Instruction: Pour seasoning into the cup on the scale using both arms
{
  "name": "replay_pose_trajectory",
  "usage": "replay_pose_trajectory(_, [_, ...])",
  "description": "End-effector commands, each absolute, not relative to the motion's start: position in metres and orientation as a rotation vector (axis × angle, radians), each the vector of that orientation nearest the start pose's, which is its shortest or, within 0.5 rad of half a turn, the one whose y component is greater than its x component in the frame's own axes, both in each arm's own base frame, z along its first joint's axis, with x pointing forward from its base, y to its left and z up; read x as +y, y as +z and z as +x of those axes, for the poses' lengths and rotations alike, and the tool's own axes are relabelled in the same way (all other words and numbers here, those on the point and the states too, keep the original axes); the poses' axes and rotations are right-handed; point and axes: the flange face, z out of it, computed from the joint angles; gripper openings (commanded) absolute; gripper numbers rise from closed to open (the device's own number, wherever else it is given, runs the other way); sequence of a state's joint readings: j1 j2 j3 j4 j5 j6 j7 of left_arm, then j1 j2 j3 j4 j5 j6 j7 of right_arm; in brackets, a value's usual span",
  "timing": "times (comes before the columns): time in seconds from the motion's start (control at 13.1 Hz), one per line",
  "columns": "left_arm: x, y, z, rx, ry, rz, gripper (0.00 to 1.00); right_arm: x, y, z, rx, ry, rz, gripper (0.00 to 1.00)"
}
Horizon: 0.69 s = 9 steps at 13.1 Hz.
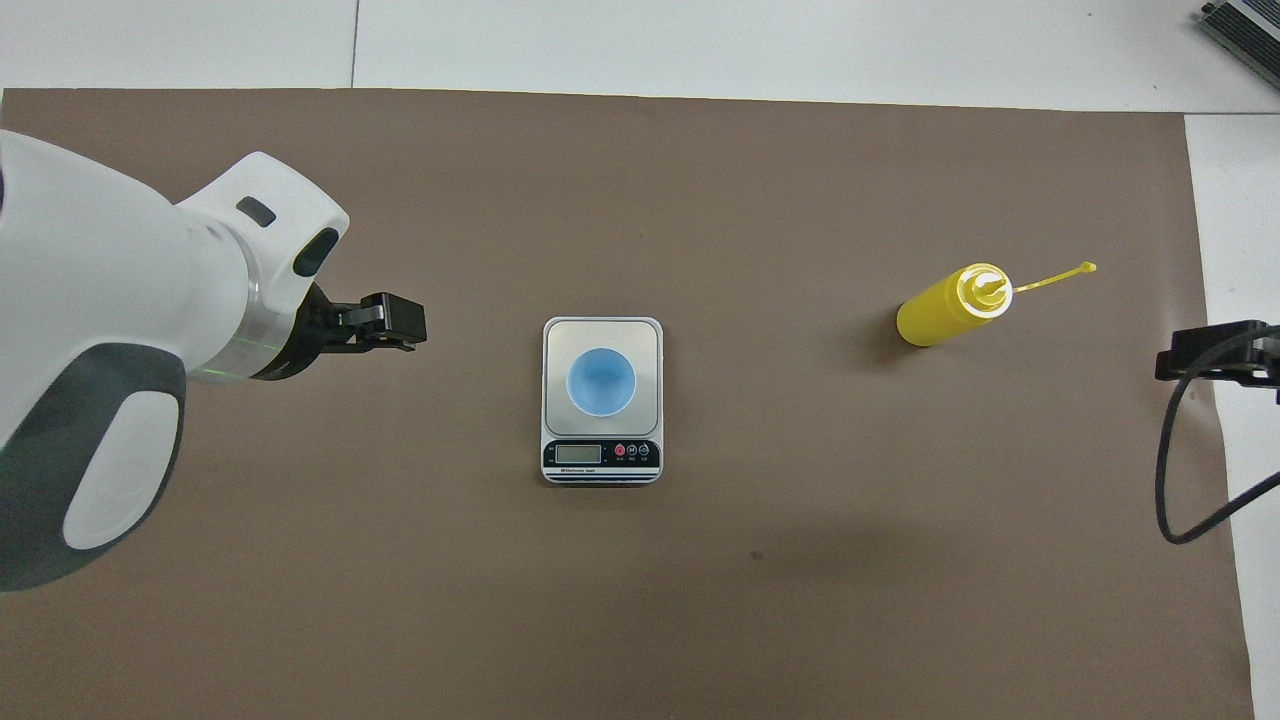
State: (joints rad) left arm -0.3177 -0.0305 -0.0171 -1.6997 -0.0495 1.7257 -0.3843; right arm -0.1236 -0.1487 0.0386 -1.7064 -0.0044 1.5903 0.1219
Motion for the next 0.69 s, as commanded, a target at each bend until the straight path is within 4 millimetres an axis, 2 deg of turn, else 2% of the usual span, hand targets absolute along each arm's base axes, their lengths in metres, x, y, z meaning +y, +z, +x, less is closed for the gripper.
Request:
replay_pose_trajectory(0.0, [-0.16, 0.606, 0.518, -0.007, -0.042, -3.181, 1.0, -0.045, 0.638, 0.498, 0.287, -0.062, -3.123, 1.0])
replay_pose_trajectory(0.31, [-0.112, 0.614, 0.521, 0.122, 0.013, -3.169, 1.0, -0.05, 0.633, 0.494, 0.237, -0.043, -3.128, 1.0])
replay_pose_trajectory(0.46, [-0.083, 0.616, 0.523, 0.195, 0.021, -3.165, 1.0, -0.068, 0.618, 0.48, 0.131, -0.022, -3.135, 1.0])
replay_pose_trajectory(0.61, [-0.059, 0.627, 0.516, 0.283, 0.023, -3.157, 1.0, -0.093, 0.603, 0.47, -0.029, -0.114, -3.128, 1.0])
